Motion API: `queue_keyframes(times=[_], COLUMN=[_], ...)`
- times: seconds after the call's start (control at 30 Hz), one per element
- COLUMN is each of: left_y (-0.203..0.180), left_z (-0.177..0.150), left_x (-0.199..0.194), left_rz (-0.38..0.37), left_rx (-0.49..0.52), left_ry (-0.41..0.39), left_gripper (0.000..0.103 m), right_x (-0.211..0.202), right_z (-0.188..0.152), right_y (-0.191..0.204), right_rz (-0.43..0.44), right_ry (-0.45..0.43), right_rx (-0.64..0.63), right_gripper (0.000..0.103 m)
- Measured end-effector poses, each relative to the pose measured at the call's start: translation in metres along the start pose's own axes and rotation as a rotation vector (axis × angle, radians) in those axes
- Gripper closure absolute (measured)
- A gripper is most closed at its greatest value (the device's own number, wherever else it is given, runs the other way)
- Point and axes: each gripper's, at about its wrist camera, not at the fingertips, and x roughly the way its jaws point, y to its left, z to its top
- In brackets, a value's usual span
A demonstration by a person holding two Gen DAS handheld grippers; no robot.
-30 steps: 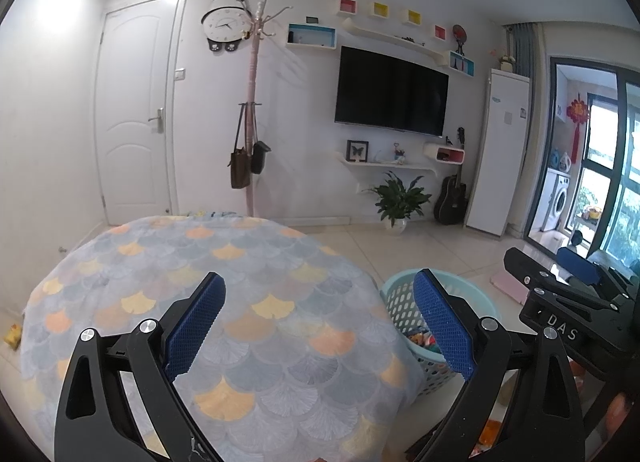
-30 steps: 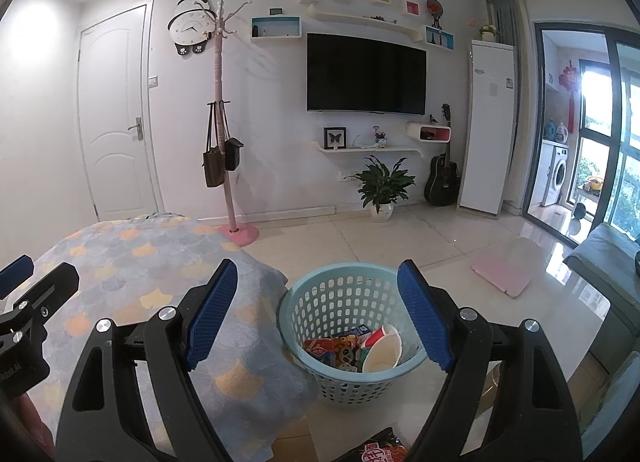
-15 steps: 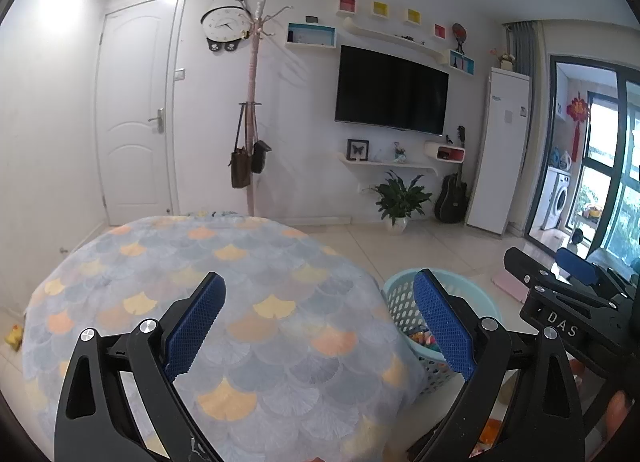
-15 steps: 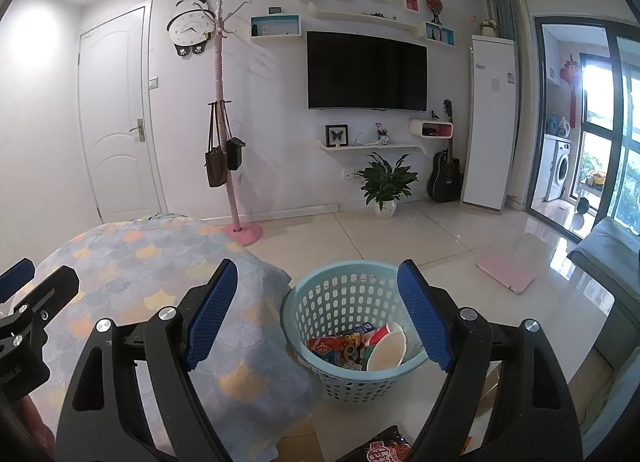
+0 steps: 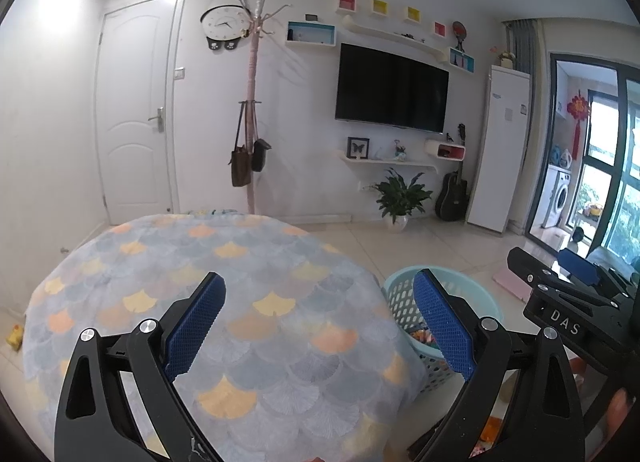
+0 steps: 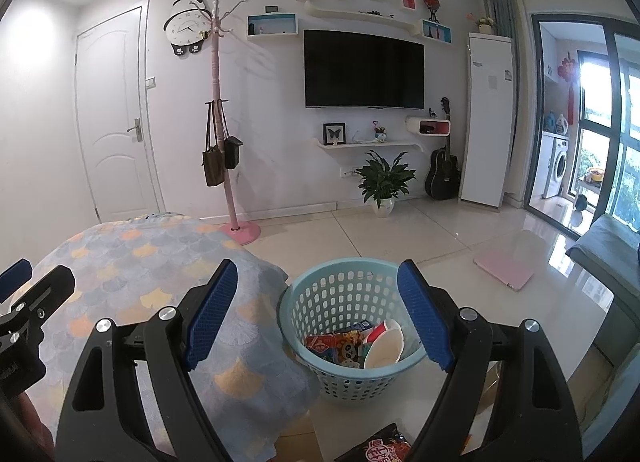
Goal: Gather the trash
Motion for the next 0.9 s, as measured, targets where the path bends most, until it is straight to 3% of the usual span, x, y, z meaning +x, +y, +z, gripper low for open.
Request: queue_keyframes(times=[0.9], left_y=[-0.0033], left_z=[-0.0039], left_x=[-0.0008], left_rz=[0.02], left_rx=[0.003], left_ry=[0.002], left_gripper=[0.009], right_x=[0.0036], right_z=[-0.0065], right_y=[-0.0028], right_rz=[-0.001], right_ry=[0.008], right_rx=[0.006], right_gripper=[0.025])
